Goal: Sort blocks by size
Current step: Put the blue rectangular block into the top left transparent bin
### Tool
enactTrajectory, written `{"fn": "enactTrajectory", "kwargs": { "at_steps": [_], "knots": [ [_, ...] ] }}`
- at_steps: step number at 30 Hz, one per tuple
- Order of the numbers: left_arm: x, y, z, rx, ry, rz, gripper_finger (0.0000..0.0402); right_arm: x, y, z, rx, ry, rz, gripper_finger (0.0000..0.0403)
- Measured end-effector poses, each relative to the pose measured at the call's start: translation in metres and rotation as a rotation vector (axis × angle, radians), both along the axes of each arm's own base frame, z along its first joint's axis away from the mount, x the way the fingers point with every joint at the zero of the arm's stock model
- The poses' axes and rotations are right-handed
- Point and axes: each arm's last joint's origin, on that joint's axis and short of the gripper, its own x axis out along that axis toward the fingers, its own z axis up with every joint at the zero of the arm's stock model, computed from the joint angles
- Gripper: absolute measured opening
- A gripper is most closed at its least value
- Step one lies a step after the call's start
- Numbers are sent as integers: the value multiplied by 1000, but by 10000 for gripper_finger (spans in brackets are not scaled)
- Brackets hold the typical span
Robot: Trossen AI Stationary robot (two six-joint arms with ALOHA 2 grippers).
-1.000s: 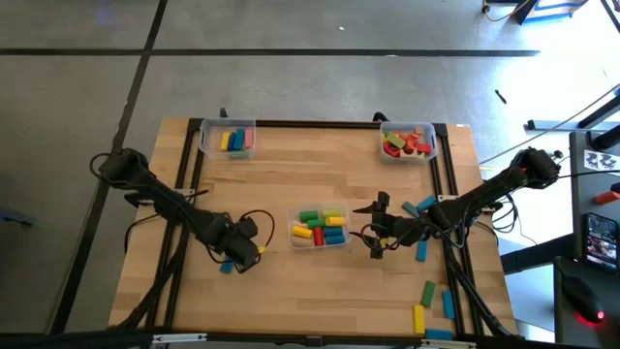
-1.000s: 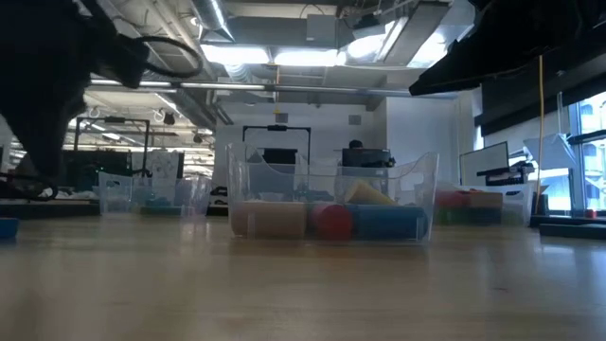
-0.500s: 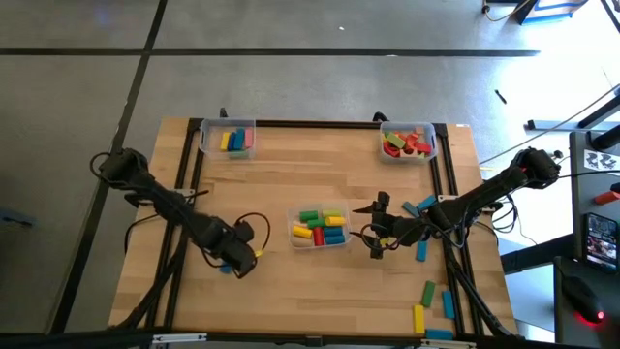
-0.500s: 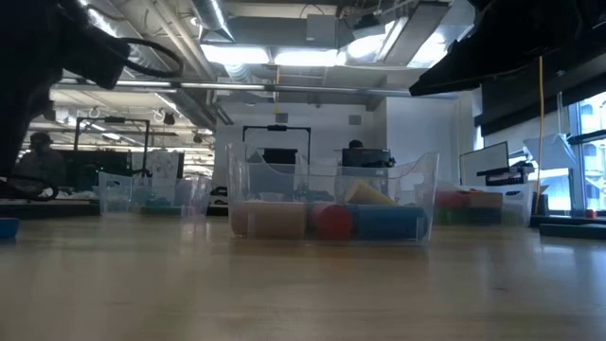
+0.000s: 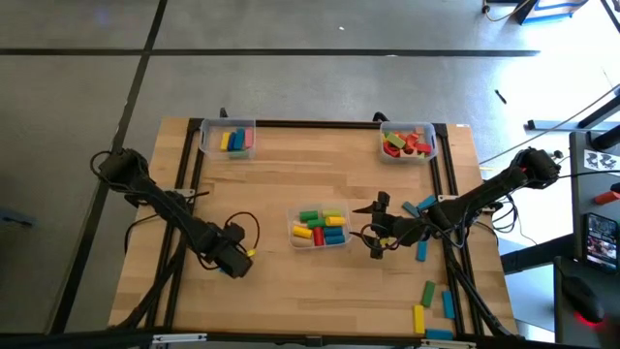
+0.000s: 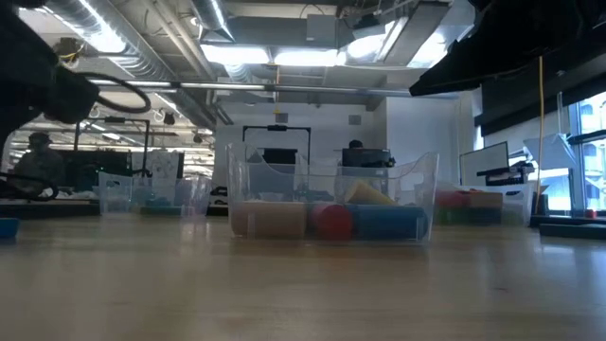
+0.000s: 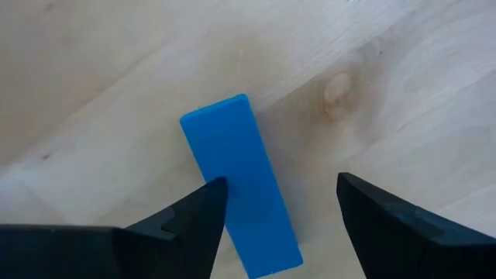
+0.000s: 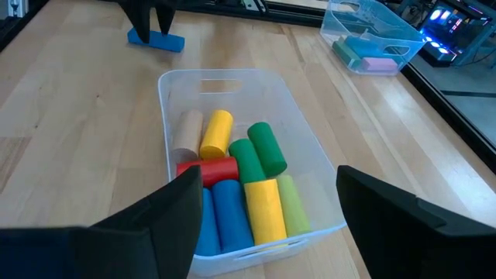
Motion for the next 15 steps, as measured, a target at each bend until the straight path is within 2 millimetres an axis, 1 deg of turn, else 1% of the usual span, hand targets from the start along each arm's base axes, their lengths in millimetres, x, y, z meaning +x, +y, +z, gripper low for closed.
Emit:
{"fn": "enactTrajectory", "kwargs": {
  "at_steps": [5, 8, 15],
  "knots": [
    [-4, 4, -7, -1, 6, 39, 234, 0, 0, 0, 0, 0, 1, 285],
    [-4, 4, -8, 1, 8, 39, 233, 0, 0, 0, 0, -1, 0, 285],
    [3, 4, 0, -38, 19, 3, 233, 0, 0, 0, 0, -1, -1, 285]
  ]
}}
